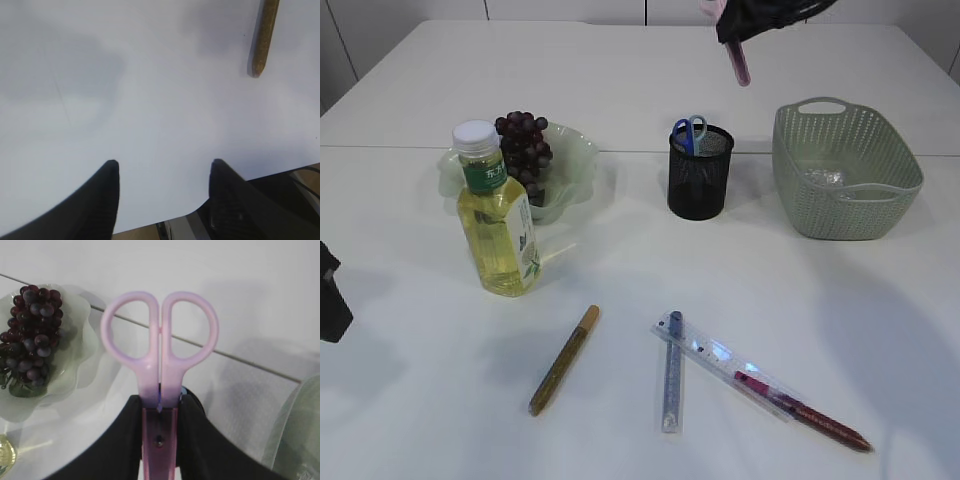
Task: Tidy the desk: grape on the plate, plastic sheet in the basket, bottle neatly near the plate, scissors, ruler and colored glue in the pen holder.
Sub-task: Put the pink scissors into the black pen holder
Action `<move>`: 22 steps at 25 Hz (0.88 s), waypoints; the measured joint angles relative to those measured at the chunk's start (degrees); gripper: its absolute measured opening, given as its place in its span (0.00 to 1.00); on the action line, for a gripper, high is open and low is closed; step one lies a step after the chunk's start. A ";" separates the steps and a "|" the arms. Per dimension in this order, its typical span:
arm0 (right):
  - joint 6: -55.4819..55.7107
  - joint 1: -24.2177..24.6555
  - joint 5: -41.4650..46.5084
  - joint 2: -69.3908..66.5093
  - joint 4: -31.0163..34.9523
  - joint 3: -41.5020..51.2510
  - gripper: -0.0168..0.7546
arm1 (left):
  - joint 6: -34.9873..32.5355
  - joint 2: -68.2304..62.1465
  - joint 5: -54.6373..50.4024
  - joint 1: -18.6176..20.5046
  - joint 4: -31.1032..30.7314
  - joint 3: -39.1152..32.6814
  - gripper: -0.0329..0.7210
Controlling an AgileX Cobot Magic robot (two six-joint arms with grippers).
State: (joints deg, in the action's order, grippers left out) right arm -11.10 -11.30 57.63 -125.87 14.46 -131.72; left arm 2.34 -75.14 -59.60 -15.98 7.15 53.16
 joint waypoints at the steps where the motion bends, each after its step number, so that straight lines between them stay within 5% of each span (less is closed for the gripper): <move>1: -1.46 0.04 -1.15 -0.14 0.14 0.00 0.25 | 0.00 0.00 0.00 0.00 0.00 0.00 0.60; 11: -8.34 0.04 -5.11 -1.00 0.50 0.88 0.25 | 0.00 0.00 -0.13 0.00 0.00 0.00 0.60; 22: -10.01 0.67 -16.31 -1.00 9.07 14.42 0.25 | 0.00 0.00 -0.25 0.00 0.00 0.17 0.60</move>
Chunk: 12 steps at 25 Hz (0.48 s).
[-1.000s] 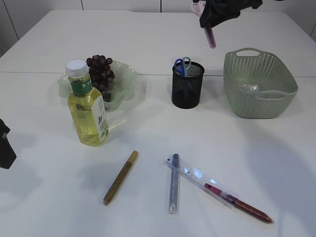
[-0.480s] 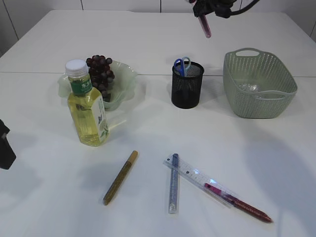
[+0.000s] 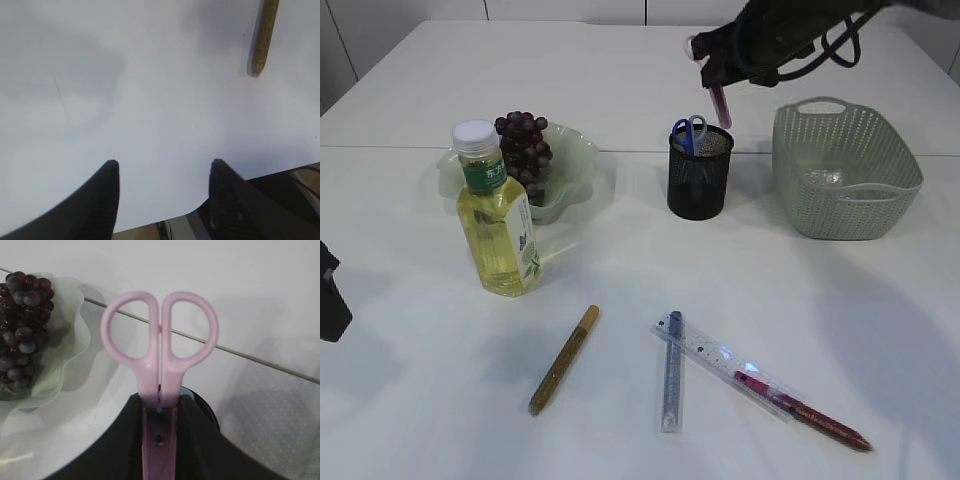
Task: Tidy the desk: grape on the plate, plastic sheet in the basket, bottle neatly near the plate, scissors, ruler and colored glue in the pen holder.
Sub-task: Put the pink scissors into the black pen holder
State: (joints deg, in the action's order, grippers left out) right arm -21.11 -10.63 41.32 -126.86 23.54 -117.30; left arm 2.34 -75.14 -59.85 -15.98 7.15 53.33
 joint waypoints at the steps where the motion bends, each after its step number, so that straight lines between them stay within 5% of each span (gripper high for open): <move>1: -0.79 0.00 -1.92 -0.09 1.07 1.44 0.25 | 0.00 0.00 0.00 0.00 0.00 0.00 0.60; 12: -8.06 0.00 -11.81 -0.78 10.33 6.11 0.25 | 0.00 0.00 -0.12 0.00 0.00 0.00 0.59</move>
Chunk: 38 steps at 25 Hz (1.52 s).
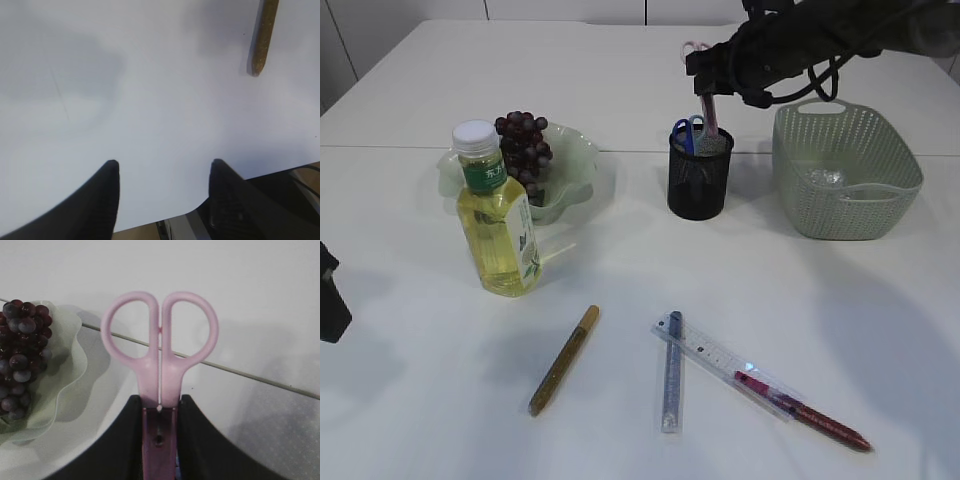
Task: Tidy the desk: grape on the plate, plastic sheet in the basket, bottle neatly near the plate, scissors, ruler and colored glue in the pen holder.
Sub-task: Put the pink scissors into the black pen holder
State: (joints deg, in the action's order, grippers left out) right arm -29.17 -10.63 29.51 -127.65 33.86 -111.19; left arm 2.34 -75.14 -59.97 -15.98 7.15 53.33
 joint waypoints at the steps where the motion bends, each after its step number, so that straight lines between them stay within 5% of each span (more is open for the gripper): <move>1: -0.12 0.00 -0.03 -0.11 0.14 0.00 0.25 | 0.00 0.00 0.00 0.00 0.00 0.00 0.59; 16: -1.51 0.00 1.09 -3.17 0.67 0.02 0.26 | 0.00 0.00 0.00 0.00 0.00 0.00 0.59; 28: -1.56 0.00 2.06 -3.17 0.67 0.02 0.44 | 0.00 0.00 0.00 0.00 0.00 0.00 0.59; 38: 4.44 0.00 13.37 4.63 -6.21 0.02 0.45 | 0.00 0.00 0.00 0.00 0.00 0.00 0.59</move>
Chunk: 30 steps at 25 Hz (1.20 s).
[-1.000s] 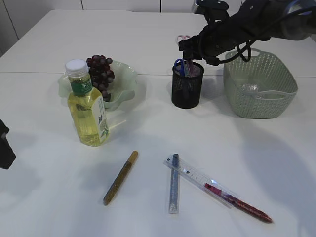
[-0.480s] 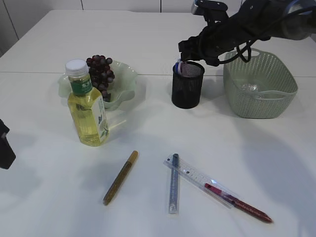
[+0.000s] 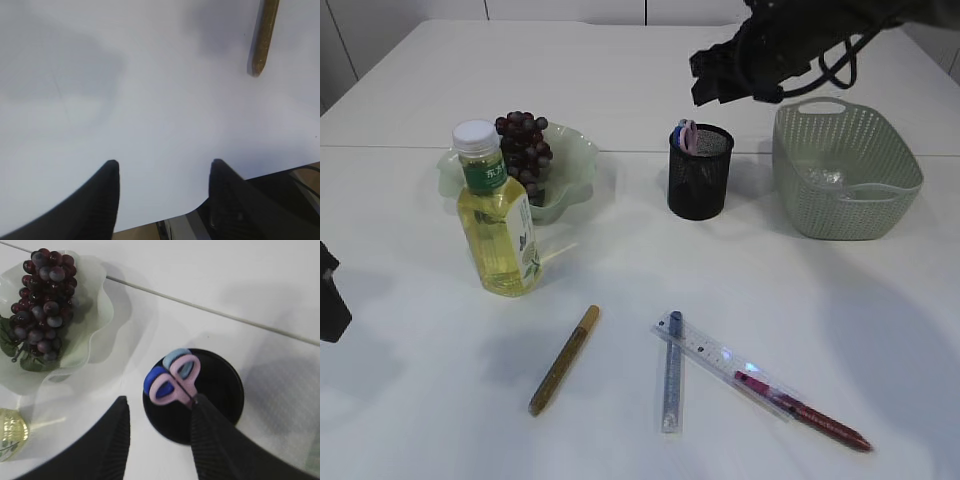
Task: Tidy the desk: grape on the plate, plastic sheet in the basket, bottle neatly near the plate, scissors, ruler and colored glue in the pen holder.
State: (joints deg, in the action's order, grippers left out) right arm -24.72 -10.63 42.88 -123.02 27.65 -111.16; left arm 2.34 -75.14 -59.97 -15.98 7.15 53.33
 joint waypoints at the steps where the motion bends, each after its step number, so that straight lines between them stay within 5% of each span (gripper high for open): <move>1: 3.55 0.00 2.24 1.38 -1.66 0.00 0.45 | 0.00 0.00 0.00 0.00 0.00 0.00 0.59; 6: 16.29 -0.50 12.41 8.82 -10.95 0.00 0.45 | 0.00 0.00 0.00 0.00 0.00 0.00 0.59; 14: 21.50 -3.94 26.42 15.18 -21.26 0.00 0.45 | 0.00 0.00 -0.35 0.00 0.00 0.00 0.59; 30: 23.00 -20.58 28.38 16.57 -29.79 14.32 0.45 | 0.00 0.00 -0.66 0.00 0.00 0.00 0.59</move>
State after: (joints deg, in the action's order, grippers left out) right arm -1.72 -31.21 71.26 -106.45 -2.13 -96.84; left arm 2.34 -75.14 -60.62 -15.98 7.15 53.33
